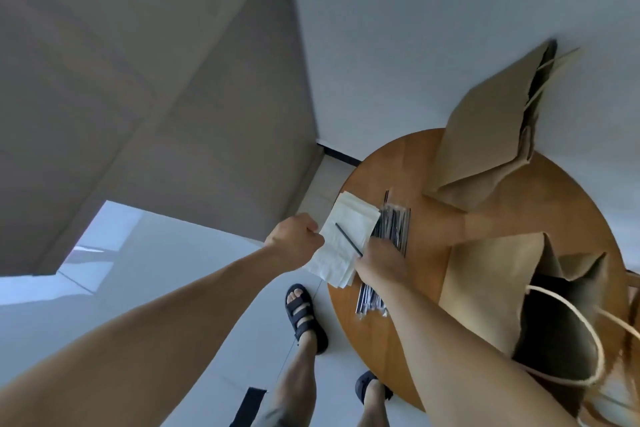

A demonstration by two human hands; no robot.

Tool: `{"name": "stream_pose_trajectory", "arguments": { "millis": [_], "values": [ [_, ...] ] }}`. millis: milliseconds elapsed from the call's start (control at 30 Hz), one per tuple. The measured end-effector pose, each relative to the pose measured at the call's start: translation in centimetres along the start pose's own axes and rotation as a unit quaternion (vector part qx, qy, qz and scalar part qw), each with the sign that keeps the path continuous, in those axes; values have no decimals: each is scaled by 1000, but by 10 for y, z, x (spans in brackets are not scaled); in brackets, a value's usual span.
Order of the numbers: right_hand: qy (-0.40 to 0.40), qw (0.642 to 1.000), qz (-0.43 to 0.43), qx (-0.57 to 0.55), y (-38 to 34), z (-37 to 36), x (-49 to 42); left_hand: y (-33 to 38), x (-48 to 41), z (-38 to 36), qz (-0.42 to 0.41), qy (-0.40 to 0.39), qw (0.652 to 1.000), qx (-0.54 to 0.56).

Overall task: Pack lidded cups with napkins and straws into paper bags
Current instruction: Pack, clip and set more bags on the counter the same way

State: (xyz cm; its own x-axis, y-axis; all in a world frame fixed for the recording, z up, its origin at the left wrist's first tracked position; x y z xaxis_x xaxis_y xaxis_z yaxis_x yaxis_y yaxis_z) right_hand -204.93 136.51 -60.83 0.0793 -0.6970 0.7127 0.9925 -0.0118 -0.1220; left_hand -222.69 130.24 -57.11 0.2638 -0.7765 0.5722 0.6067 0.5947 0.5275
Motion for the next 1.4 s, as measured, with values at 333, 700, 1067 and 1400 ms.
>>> {"name": "stream_pose_trajectory", "arguments": {
  "millis": [333, 700, 1067, 1400],
  "values": [
    [117, 992, 32, 40, 8, 5, -12, -2, -7, -33, 0, -15, 998, 69],
    [94, 989, 16, -117, 20, 29, 3, -23, -24, -33, 59, 1, 995, -81],
    [75, 990, 16, -120, 28, 25, 8, -33, -37, -46, 67, 9, 993, -98],
    [70, 989, 22, -128, 23, 20, 9, -40, -35, -61, 52, -44, 993, -100]
  ]
}}
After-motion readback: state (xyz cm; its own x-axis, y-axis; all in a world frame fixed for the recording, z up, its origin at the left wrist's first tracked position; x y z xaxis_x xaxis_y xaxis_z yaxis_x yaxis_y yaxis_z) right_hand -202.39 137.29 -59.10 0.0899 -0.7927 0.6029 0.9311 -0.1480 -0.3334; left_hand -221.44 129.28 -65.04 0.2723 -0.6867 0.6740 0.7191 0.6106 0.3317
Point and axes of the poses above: each hand's wrist, its own x-axis away from the middle knuckle, its own z-axis out of the back of the hand, y = z × x, the point moved 8 cm from there along -x, towards the middle knuckle, and after that the axes turned 13 degrees about -z, right-handed, at the moved point
